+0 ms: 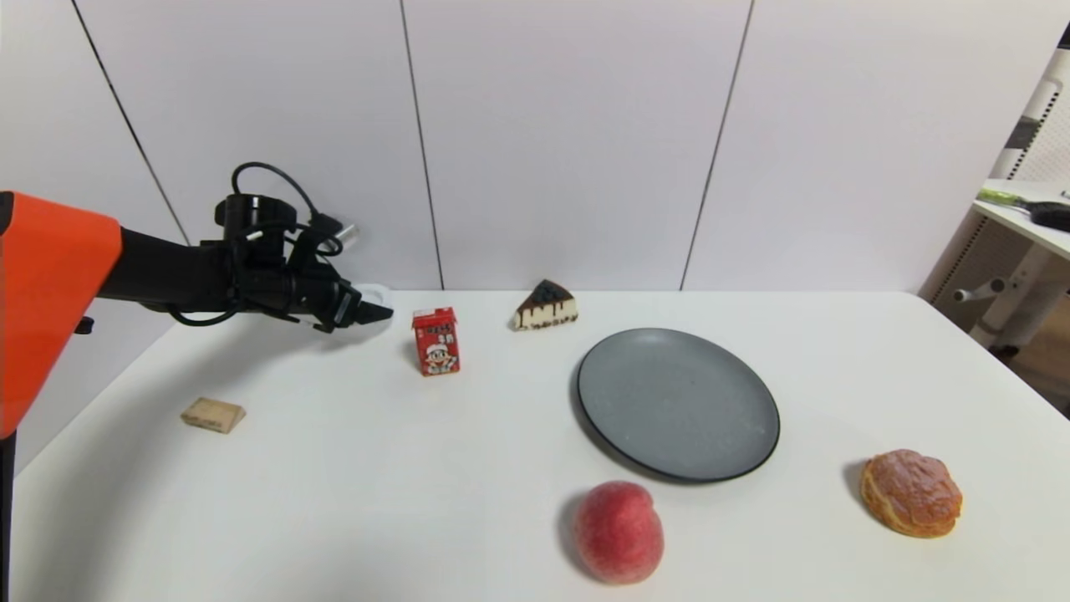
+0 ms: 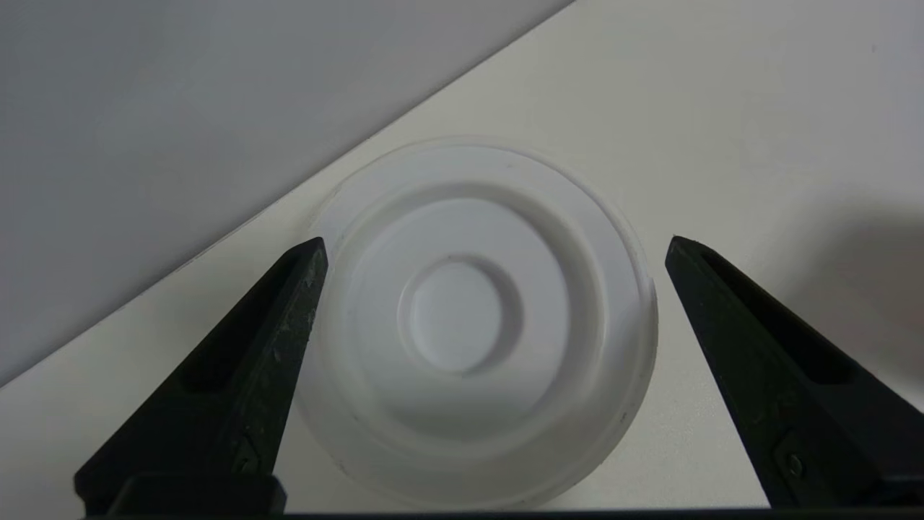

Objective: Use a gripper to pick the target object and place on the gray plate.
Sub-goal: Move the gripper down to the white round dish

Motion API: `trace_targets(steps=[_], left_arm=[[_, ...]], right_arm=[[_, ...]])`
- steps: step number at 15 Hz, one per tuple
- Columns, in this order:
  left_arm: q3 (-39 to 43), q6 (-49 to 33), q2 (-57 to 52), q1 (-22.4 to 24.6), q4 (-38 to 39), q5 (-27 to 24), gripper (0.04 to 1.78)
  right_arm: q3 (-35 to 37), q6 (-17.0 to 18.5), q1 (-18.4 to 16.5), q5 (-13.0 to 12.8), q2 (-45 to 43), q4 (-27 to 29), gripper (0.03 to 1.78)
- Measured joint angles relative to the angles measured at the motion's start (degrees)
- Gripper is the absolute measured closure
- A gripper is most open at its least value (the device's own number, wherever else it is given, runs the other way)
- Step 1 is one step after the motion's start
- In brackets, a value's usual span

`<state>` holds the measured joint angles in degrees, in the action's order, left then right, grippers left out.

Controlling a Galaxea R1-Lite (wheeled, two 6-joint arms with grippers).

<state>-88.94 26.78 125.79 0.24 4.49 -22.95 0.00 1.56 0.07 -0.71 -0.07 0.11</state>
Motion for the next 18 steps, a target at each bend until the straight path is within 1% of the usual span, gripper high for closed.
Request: trace_targets(steps=[9, 18], left_arm=[[0.24, -0.13, 1.19, -1.28, 0.33, 0.0, 0.13], [0.2, -0.41, 3.39, -1.28, 0.77, 0.2, 0.13]], right_arm=[[0.0, 0.01, -0.02, 0.0, 0.0, -0.01, 0.1], [0.0, 0.01, -0.02, 0.02, 0.0, -0.01, 0.1]])
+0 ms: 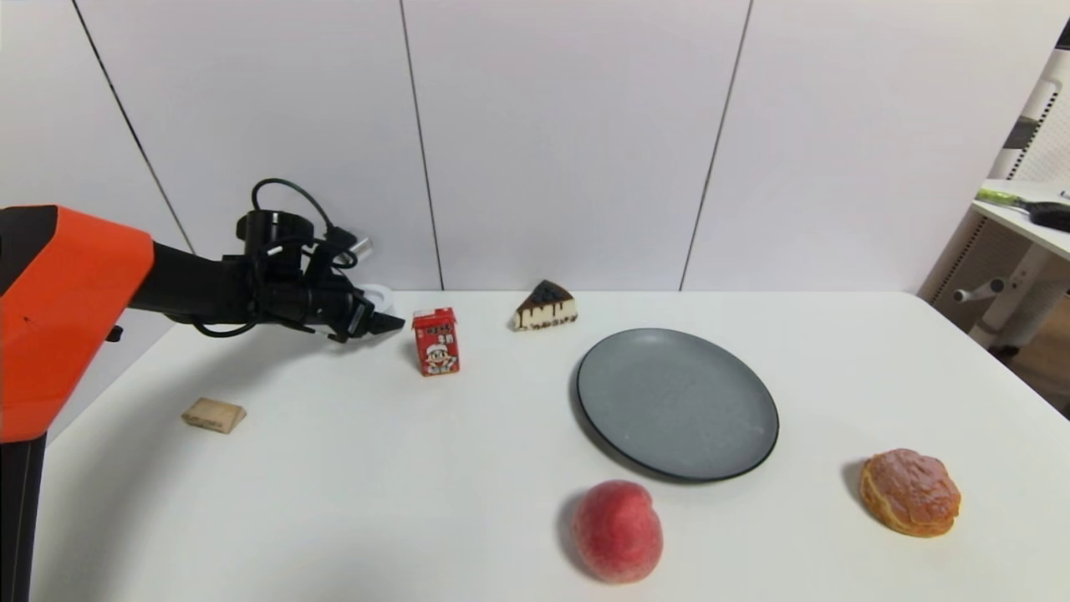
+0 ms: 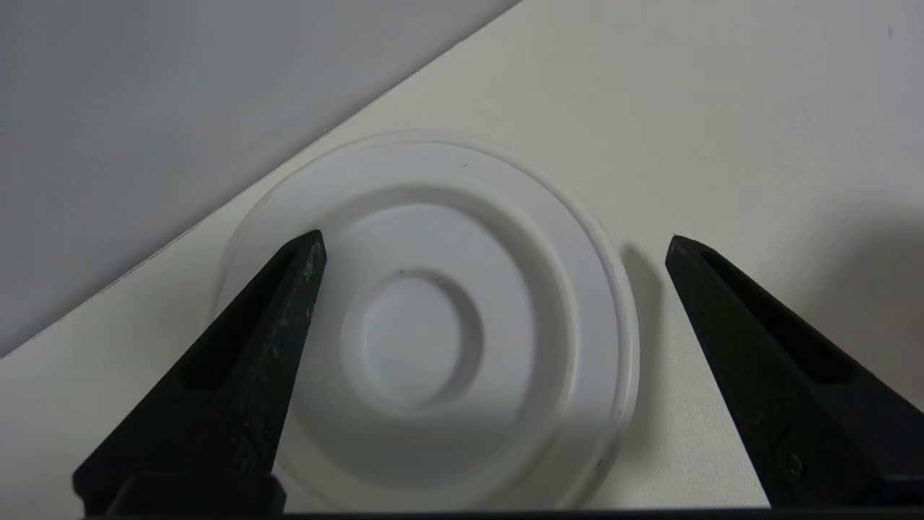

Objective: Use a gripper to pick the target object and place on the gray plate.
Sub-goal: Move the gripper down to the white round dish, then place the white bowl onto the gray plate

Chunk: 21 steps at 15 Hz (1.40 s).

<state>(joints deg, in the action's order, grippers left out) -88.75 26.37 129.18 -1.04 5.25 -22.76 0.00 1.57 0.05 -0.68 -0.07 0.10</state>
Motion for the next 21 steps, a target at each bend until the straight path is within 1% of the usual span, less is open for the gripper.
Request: trace_targets(steps=[1, 2, 3, 5, 7, 10, 11, 13, 16, 21], left_arm=[[0.07, -0.07, 0.04, 0.07, -0.05, -0.06, 0.13], [0.16, -0.11, 0.04, 0.07, -0.18, -0.04, 0.22], [0.18, -0.13, 0.06, 0.13, -0.2, -0.04, 0.38], [0.38, -0.22, 0.11, 0.13, -0.27, -0.04, 0.65], [0.6, -0.33, 0.06, 0.13, -0.27, -0.04, 0.84], [0.72, -0.4, -0.1, 0.07, -0.51, 0.02, 1.06], [0.74, -0.44, -0.18, 0.07, -0.51, -0.04, 1.19], [0.66, -0.49, -0.62, 0.1, -0.63, -0.13, 1.57], [0.49, -0.35, -2.36, 0.07, -1.34, -0.06, 1.58], [1.1, 0.09, -8.29, 0.1, -2.15, -0.39, 1.59]], right_arm=[[0.0, 0.0, 0.0, -0.02, 0.0, 0.0, 0.1], [0.0, -0.01, 0.0, -0.02, 0.0, -0.02, 0.1], [0.0, 0.0, 0.0, 0.0, 0.0, 0.0, 0.1], [0.0, -0.01, 0.0, -0.02, 0.0, -0.02, 0.1], [0.0, -0.01, 0.02, 0.0, 0.0, 0.0, 0.1], [0.0, 0.0, 0.02, -0.02, 0.0, 0.0, 0.1], [0.0, -0.01, 0.02, 0.02, 0.0, 0.0, 0.1], [0.0, 0.0, 0.02, -0.02, 0.0, -0.02, 0.1], [0.0, -0.01, 0.02, 0.0, 0.0, -0.02, 0.1], [0.0, -0.01, 0.0, 0.0, 0.0, 0.0, 0.1]])
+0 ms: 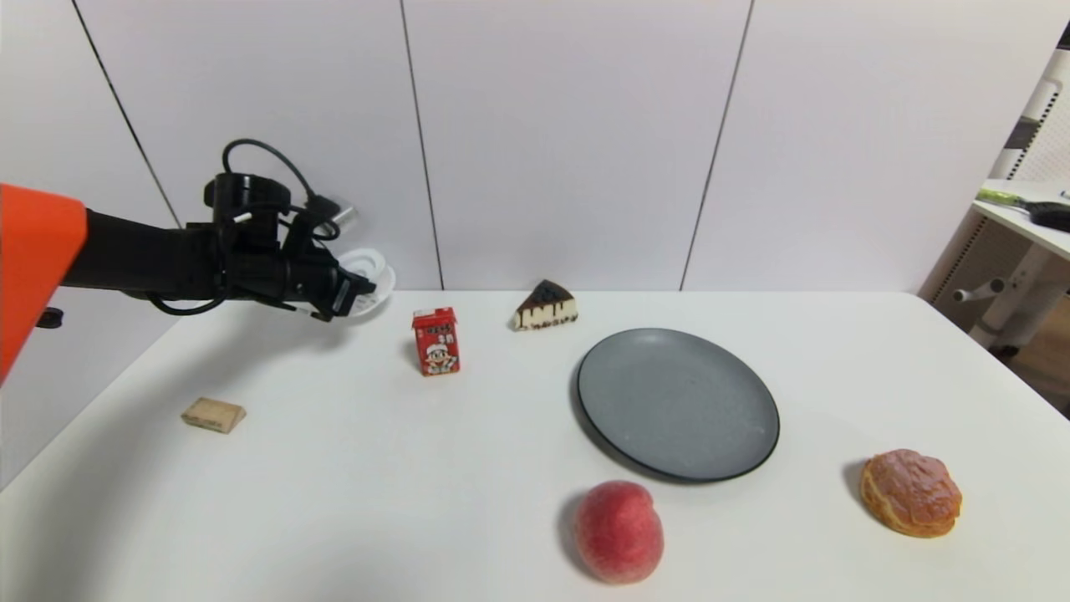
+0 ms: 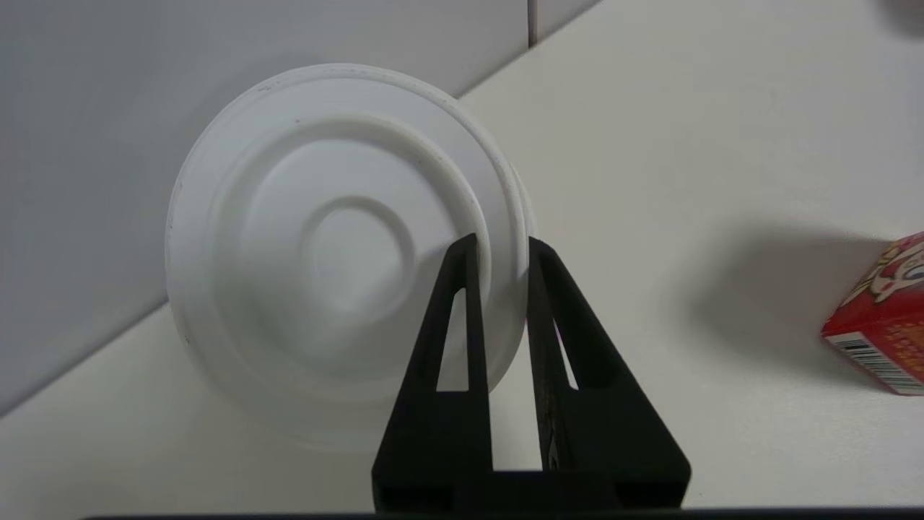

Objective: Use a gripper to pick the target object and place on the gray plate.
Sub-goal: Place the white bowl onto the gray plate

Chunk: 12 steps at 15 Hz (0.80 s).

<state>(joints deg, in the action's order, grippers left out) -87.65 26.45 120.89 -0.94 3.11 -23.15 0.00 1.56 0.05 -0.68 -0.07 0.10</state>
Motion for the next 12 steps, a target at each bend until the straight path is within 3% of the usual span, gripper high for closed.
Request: trace_targets(steps=[6, 12], left_arm=[[-0.96, -0.63, -12.08, -1.97, 0.3, -2.47, 1.59], [-1.88, -2.89, -18.12, -14.47, 0.39, -10.8, 1.59]], right_arm=[[0.0, 0.01, 0.02, 0.0, 0.0, 0.0, 0.1], [0.0, 0.0, 0.02, -0.02, 0.0, 0.0, 0.1]])
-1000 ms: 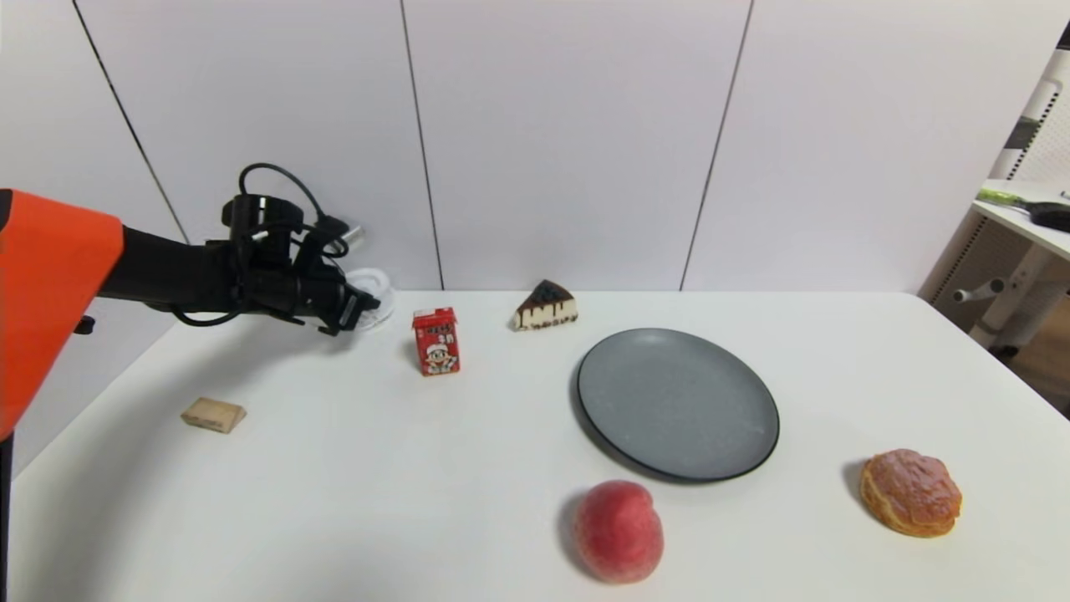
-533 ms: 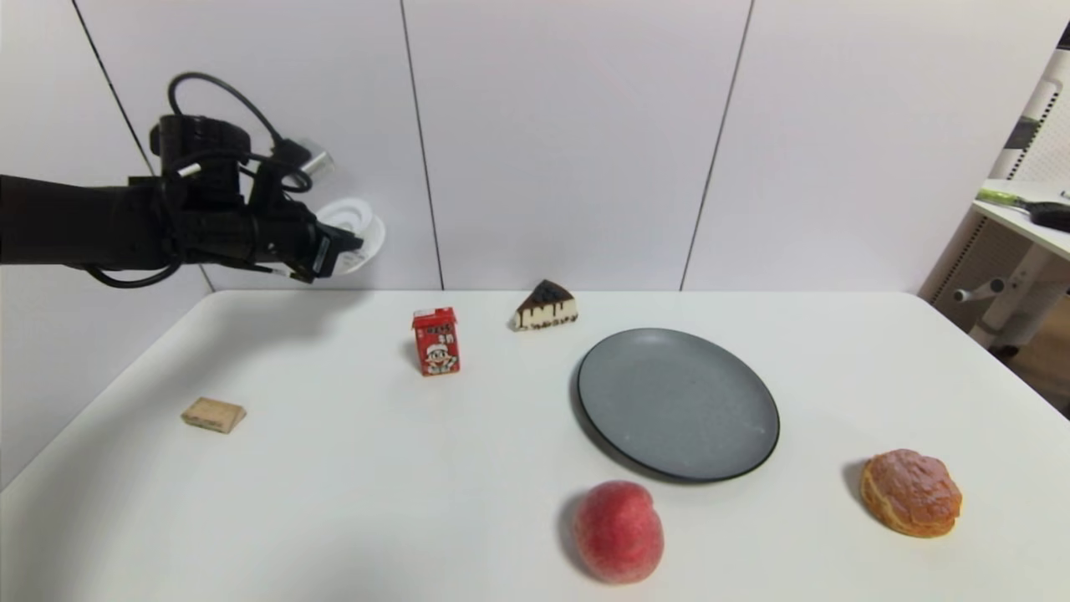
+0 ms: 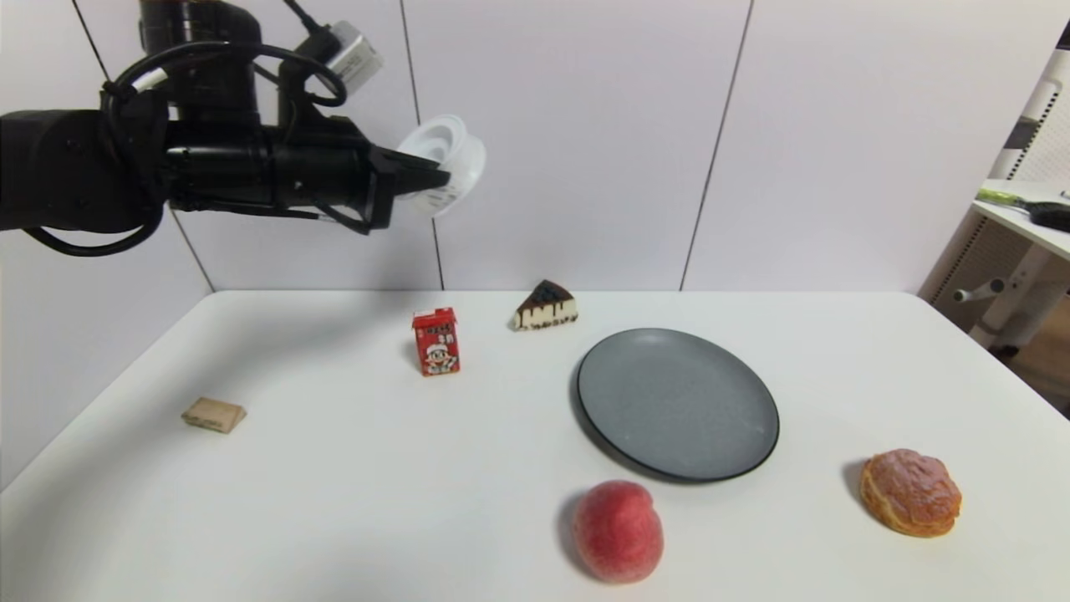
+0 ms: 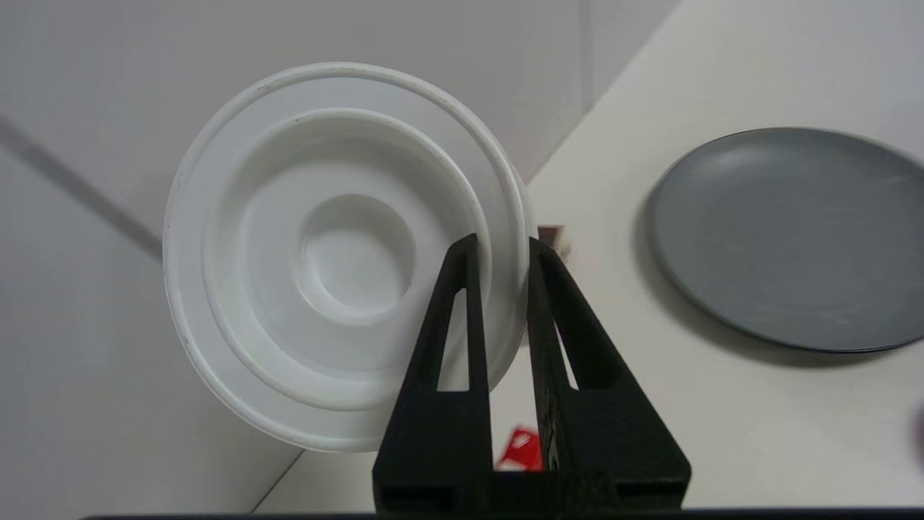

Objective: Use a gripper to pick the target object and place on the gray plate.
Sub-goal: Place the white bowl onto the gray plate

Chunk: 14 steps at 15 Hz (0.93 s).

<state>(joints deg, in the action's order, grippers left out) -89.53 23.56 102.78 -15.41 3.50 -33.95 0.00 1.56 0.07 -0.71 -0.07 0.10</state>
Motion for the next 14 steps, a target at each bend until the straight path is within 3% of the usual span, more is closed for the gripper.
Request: trace_targets(steps=[8, 14], left_arm=[[-0.3, 0.05, 9.76, -22.1, 0.2, -1.63, 1.59], [-8.44, 0.33, 22.91, -29.35, 0.22, -0.39, 1.59]], right_arm=[[0.0, 0.01, 0.0, 0.0, 0.0, 0.0, 0.1], [0.0, 0.0, -0.02, 0.02, 0.0, 0.01, 0.1]])
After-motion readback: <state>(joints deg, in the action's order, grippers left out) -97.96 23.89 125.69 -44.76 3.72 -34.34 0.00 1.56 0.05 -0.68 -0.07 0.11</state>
